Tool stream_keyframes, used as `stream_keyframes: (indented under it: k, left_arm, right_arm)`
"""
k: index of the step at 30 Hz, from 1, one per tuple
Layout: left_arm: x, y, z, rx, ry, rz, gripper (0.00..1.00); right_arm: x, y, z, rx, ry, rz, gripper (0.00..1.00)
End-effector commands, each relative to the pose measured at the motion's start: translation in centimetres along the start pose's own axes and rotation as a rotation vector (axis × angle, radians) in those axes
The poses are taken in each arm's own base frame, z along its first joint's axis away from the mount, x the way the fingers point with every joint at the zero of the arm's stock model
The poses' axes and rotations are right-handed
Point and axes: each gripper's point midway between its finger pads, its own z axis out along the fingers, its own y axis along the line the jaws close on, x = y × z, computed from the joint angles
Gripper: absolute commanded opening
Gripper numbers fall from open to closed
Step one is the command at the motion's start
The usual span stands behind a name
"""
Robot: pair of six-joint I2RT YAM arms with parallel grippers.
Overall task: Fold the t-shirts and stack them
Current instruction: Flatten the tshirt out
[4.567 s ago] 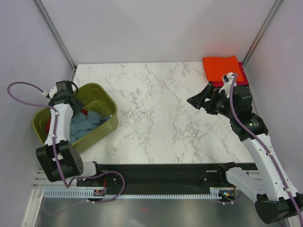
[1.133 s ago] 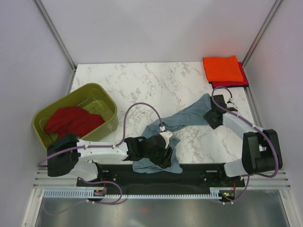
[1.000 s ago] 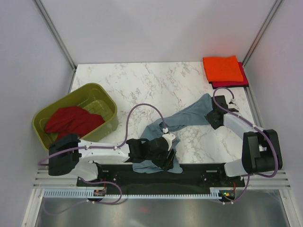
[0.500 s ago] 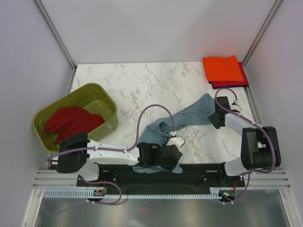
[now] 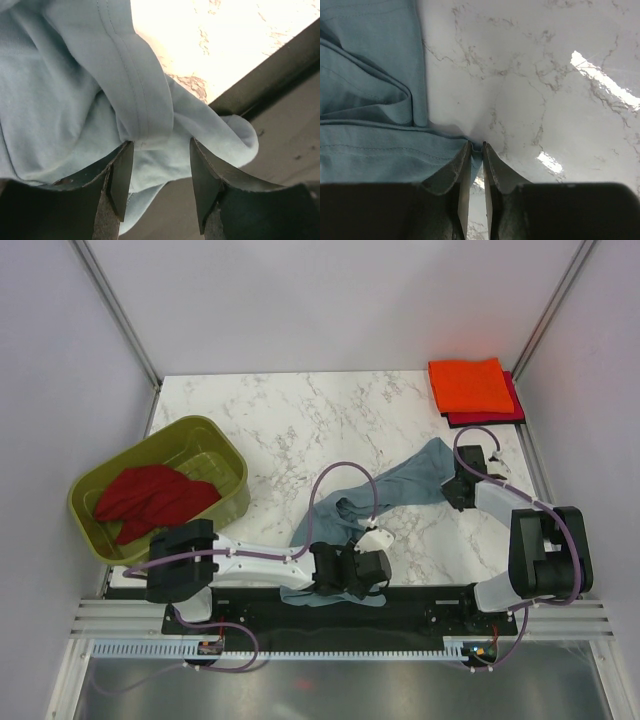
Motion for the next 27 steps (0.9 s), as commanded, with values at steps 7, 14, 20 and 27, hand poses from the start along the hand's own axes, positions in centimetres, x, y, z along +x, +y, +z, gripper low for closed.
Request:
stream_keyframes:
  k: [7, 14, 20, 27]
  left_arm:
    - [-0.7, 0.2, 1.2, -0.073, -0.028, 0.025, 0.39]
    - [-3.5, 1.2, -2.1, -0.114, -0.083, 0.0, 0.02]
    - [-7.3, 1.6, -9.0, -0.021, -0.185, -0.06, 0.02]
    - [-6.0, -2.0, -12.0, 0.255, -0.108, -0.079, 0.02]
  right_arm:
    - [1.1, -0.1, 0.2, -0.035, 0.037, -0.008, 0.11]
    - [-1.5, 1.6, -2.7, -0.116, -0.022, -0.034, 0.0]
    - [-8.3, 3.1, -10.6, -0.147, -0.2, -0.006, 0.0]
    - [-8.6, 2.3, -15.0, -0.236, -0.192, 0.043, 0.0]
